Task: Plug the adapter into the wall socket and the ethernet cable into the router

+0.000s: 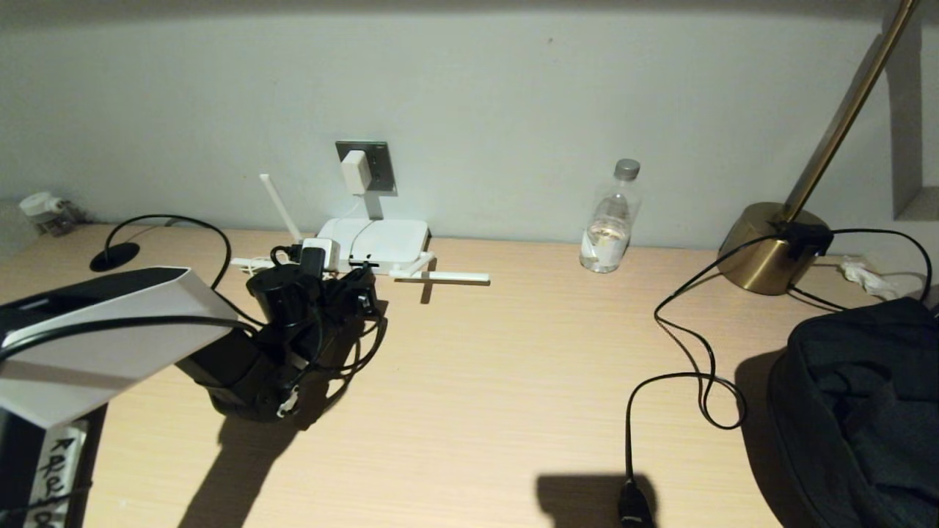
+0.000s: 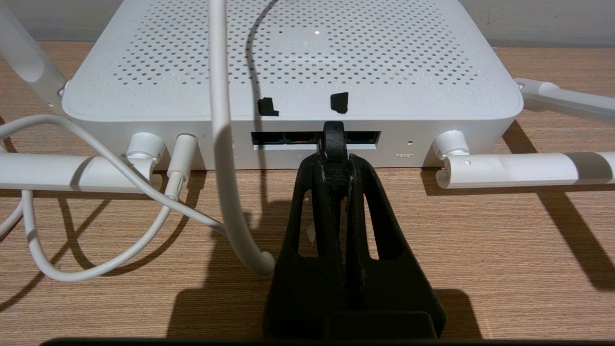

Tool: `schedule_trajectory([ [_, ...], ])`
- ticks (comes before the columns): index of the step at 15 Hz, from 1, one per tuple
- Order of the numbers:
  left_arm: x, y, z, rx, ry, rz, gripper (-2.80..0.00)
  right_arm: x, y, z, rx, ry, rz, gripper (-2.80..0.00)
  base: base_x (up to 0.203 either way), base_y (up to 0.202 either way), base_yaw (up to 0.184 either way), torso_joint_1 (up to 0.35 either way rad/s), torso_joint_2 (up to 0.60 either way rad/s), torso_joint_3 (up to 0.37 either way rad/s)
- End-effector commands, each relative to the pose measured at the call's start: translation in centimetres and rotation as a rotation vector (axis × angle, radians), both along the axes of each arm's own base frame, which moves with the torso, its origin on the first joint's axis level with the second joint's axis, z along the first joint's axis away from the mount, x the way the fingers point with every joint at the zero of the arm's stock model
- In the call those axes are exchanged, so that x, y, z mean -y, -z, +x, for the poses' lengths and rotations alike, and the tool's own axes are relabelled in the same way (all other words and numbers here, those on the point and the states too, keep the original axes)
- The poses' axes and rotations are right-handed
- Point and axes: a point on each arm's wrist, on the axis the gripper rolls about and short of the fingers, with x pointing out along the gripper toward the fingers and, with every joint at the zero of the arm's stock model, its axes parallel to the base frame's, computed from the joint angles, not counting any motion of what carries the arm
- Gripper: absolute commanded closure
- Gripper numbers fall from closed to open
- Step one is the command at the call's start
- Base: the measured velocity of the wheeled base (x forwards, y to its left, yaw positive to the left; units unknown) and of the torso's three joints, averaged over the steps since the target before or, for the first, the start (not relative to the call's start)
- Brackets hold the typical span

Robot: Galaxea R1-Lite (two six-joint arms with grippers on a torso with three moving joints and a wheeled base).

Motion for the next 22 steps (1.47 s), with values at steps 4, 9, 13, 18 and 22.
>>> schedule_trajectory([
  [4, 0.0, -0.3, -0.1, 0.008, -0.001, -0.002, -2.8, 0.0, 0.0, 0.0, -0.002, -0.001, -0.001, 0.0, 0.0, 0.0, 0.0, 0.0, 0.0, 0.0],
  [9, 0.0, -0.9, -0.7, 0.015, 0.004, -0.003, -2.8, 0.0, 0.0, 0.0, 0.001, -0.001, -0.001, 0.0, 0.0, 0.0, 0.0, 0.0, 0.0, 0.0],
  [13, 1.0, -3.7, -3.8, 0.043, 0.05, -0.014, -2.8, 0.0, 0.0, 0.0, 0.0, -0.001, -0.001, 0.0, 0.0, 0.0, 0.0, 0.0, 0.0, 0.0],
  [18, 1.9, -10.1, -10.0, 0.17, 0.156, -0.049, -2.8, 0.0, 0.0, 0.0, 0.0, -0.001, -0.001, 0.0, 0.0, 0.0, 0.0, 0.0, 0.0, 0.0],
  [22, 0.1, -16.3, -16.0, 0.218, 0.187, -0.057, -2.8, 0.0, 0.0, 0.0, -0.001, -0.001, -0.001, 0.0, 0.0, 0.0, 0.0, 0.0, 0.0, 0.0],
])
